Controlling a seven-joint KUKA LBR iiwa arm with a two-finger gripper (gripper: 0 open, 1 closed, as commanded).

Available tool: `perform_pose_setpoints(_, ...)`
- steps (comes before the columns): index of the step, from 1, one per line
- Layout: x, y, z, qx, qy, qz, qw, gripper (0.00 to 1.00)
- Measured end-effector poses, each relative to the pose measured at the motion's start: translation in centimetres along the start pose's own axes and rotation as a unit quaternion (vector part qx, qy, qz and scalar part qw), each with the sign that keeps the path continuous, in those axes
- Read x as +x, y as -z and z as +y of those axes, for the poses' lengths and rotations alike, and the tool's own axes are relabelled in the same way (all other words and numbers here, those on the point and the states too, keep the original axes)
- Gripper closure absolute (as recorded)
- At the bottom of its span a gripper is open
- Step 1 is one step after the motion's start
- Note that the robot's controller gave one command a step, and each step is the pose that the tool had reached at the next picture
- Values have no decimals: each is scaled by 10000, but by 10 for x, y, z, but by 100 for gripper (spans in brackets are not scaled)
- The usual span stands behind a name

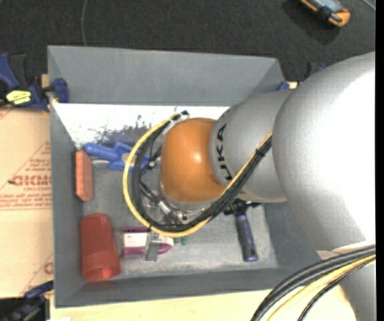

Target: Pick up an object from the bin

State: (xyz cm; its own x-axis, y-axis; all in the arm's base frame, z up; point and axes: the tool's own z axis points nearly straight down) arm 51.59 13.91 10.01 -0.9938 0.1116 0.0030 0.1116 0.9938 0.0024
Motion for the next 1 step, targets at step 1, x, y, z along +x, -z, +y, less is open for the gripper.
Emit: perform_pose_setpoints(1, -4, -30, 2, -8, -415, -48, 9991, 0)
